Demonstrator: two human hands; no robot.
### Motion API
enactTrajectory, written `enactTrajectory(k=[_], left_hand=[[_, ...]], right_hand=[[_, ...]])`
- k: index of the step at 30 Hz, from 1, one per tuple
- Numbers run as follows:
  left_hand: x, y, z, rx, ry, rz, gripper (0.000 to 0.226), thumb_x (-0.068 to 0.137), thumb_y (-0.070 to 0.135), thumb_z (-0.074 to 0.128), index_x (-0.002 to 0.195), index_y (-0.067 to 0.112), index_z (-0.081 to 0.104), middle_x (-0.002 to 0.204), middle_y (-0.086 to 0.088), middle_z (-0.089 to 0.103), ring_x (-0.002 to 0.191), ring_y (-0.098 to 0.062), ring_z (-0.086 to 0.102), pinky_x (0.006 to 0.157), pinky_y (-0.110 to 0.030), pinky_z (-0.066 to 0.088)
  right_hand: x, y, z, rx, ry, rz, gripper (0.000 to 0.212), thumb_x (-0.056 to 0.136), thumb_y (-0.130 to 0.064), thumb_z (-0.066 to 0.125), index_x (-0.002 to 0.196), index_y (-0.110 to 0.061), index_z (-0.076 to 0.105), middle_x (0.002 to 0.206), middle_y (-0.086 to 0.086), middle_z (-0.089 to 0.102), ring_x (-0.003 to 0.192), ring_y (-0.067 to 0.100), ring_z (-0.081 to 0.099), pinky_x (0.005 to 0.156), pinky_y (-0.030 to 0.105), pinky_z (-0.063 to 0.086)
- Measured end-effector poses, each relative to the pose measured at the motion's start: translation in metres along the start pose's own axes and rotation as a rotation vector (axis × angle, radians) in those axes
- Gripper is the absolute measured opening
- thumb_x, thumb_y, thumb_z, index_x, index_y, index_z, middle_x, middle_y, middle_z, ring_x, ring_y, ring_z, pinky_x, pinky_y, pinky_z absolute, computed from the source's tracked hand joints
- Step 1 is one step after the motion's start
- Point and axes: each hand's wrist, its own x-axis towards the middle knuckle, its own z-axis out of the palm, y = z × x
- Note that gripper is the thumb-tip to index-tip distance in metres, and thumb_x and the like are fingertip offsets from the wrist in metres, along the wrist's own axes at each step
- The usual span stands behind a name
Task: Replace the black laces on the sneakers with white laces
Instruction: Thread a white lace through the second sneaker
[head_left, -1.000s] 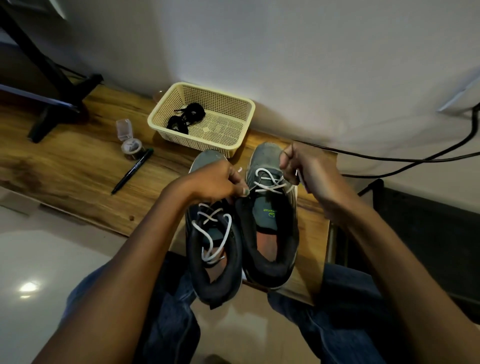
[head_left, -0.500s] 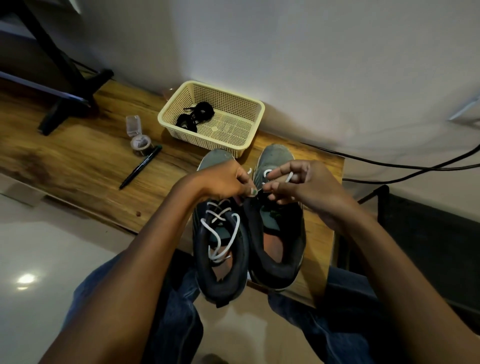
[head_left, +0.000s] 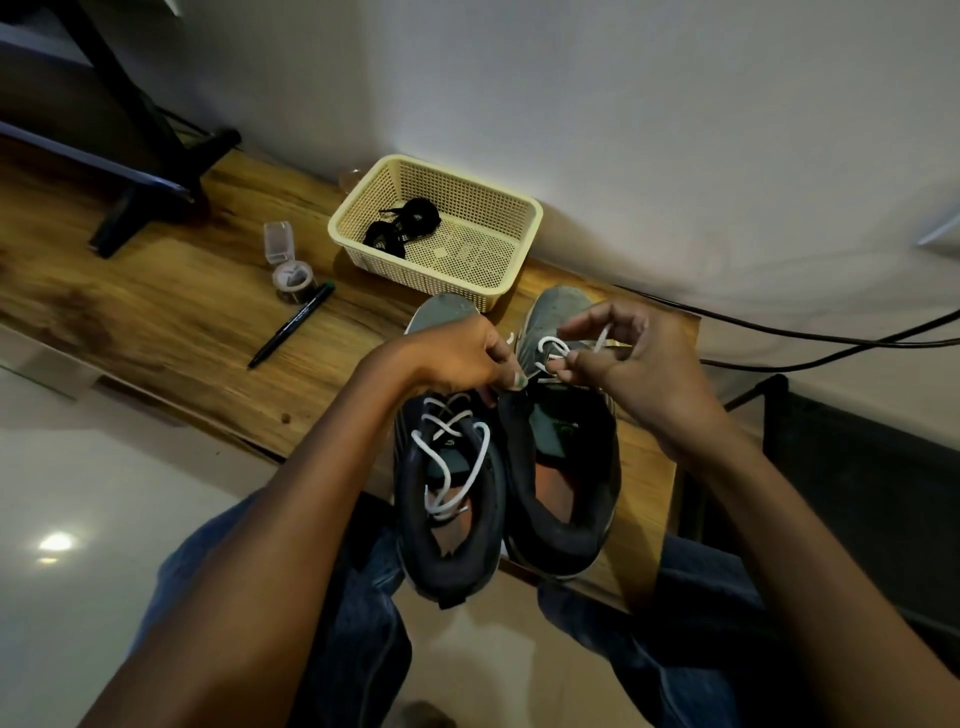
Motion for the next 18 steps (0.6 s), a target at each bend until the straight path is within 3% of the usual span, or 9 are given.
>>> enactTrajectory(k=[3, 6, 11, 18], left_hand=[[-0.001, 0.001, 0.000, 0.000, -0.001, 0.008, 0.013, 0.092, 0.007, 0.060, 0.083, 0.009, 0.069, 0.080, -0.007, 0.068, 0.063, -0.010, 0.062, 0.064, -0.018, 0.051], [-0.001, 0.001, 0.000, -0.006, 0.000, 0.009, 0.012, 0.092, 0.007, 0.060, 0.085, 0.007, 0.069, 0.073, -0.002, 0.066, 0.060, -0.008, 0.061, 0.058, -0.013, 0.050], [0.000, 0.001, 0.001, -0.018, -0.004, 0.004, 0.014, 0.093, 0.005, 0.058, 0.097, -0.003, 0.070, 0.075, -0.005, 0.067, 0.058, -0.006, 0.061, 0.060, -0.014, 0.051], [-0.004, 0.002, -0.001, -0.029, -0.010, -0.007, 0.014, 0.093, 0.007, 0.058, 0.094, -0.001, 0.070, 0.079, -0.008, 0.068, 0.063, -0.009, 0.062, 0.061, -0.016, 0.050]], right_hand=[[-0.001, 0.000, 0.001, -0.013, -0.041, 0.027, 0.018, 0.079, 0.003, 0.073, 0.082, -0.013, 0.065, 0.087, 0.012, 0.072, 0.078, 0.020, 0.073, 0.078, 0.042, 0.059], [-0.001, 0.002, 0.004, -0.067, -0.079, 0.043, 0.016, 0.077, 0.003, 0.075, 0.080, -0.008, 0.064, 0.079, 0.013, 0.073, 0.071, 0.017, 0.073, 0.073, 0.037, 0.060], [-0.001, 0.004, 0.013, -0.320, -0.057, 0.014, 0.020, 0.072, -0.008, 0.081, 0.072, -0.018, 0.065, 0.075, 0.005, 0.070, 0.071, 0.022, 0.068, 0.067, 0.040, 0.056], [-0.002, 0.003, 0.023, -0.459, -0.018, -0.043, 0.016, 0.073, -0.009, 0.078, 0.072, -0.017, 0.065, 0.079, 0.000, 0.066, 0.072, 0.014, 0.059, 0.061, 0.030, 0.046]])
